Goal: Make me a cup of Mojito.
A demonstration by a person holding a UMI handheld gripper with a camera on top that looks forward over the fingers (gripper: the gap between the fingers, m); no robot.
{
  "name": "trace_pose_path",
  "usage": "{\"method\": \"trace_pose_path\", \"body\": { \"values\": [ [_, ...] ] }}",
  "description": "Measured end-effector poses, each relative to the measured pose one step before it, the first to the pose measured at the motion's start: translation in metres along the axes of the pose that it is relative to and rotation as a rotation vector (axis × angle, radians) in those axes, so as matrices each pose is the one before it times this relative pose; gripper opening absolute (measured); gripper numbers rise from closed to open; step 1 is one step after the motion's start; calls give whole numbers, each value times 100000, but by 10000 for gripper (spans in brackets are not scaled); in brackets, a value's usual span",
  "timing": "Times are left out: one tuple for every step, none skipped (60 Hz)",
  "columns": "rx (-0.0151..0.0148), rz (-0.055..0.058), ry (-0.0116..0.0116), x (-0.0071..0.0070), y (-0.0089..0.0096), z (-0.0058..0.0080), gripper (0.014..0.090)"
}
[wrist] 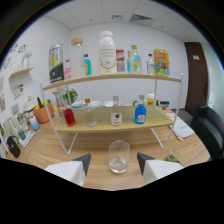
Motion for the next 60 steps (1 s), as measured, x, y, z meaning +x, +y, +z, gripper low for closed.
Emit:
{"method": "trace_pose_path", "body": {
  "values": [
    [413,-132,-202,-59,-378,370,863],
    [443,-211,1,2,-388,381,863],
    [464,-258,57,21,-410,416,863],
    [431,-279,-66,3,-410,444,862],
    [359,-296,-116,-17,-387,461,862],
    [38,-185,-222,-5,-405,368,863],
    [377,-223,-105,20,-406,497,862],
    [375,-132,-66,36,-407,521,863],
    [298,-75,-81,21,-397,526,865],
    [185,-31,-98,20,-362,529,863],
    [105,43,-79,20,-367,517,864],
    [40,150,-91,25,-371,511,862],
    [49,237,-175,-25,-369,529,861],
    [241,256,-318,-41,-360,486,860],
    [166,269,-285,-8,-392,527,858],
    [297,261,-235,-8,-363,512,858],
    [291,159,-115,36,-339,527,858],
    [193,23,49,58,-301,527,855],
    [73,-81,117,70,-276,533,855],
    [-34,-122,87,48,-206,510,853],
    [-127,57,22,-33,-160,523,849],
    [-362,-108,86,37,-105,493,845],
    [-325,-99,70,65,-70,512,838],
    [-418,12,15,19,-78,496,830],
    [-359,-6,-61,-1,-67,445,822],
    [-394,49,-13,10,-44,435,812],
    [-425,62,195,48,-17,430,803],
    [-464,18,356,70,-15,430,789],
    [-572,11,402,96,17,404,773],
    [-593,10,301,28,58,371,760],
    [-544,26,103,1,57,356,743],
    [-516,69,-11,-20,78,331,724],
    [-623,125,-60,-8,115,245,703],
    [-436,282,46,-15,43,289,682],
    [-341,125,139,17,50,303,657],
    [-331,79,46,0,36,223,628],
    [-215,27,203,39,31,205,592],
    [-166,-10,598,114,12,199,558],
    [-173,-88,758,138,23,196,526],
    [-248,-74,668,112,47,143,498],
    [-199,7,367,37,47,126,467],
    [-127,38,335,46,43,113,441],
    [-151,-22,415,152,-51,114,423],
    [94,-82,640,121,-16,52,402],
    [262,-91,701,113,11,4,378],
    [301,-218,532,102,-61,24,363],
    [281,-145,-4,10,-45,1,362],
    [65,-75,91,20,7,-3,363],
    [30,-52,50,14,19,-5,363],
    [84,-10,-61,-11,-11,-18,360],
    [68,-19,-45,-11,-8,-13,359],
    [-151,-108,57,44,47,-49,360],
    [-94,-166,21,15,2,-9,356],
    [-53,-68,-56,2,0,-28,357],
    [-195,-25,-47,3,38,-28,354],
    [-79,48,-30,7,6,-45,353],
    [-134,92,247,65,35,-59,353],
    [-35,-14,293,73,22,-69,351],
    [34,-125,113,48,2,-76,353],
    [104,-104,-169,-4,-24,-92,349]
  ]
}}
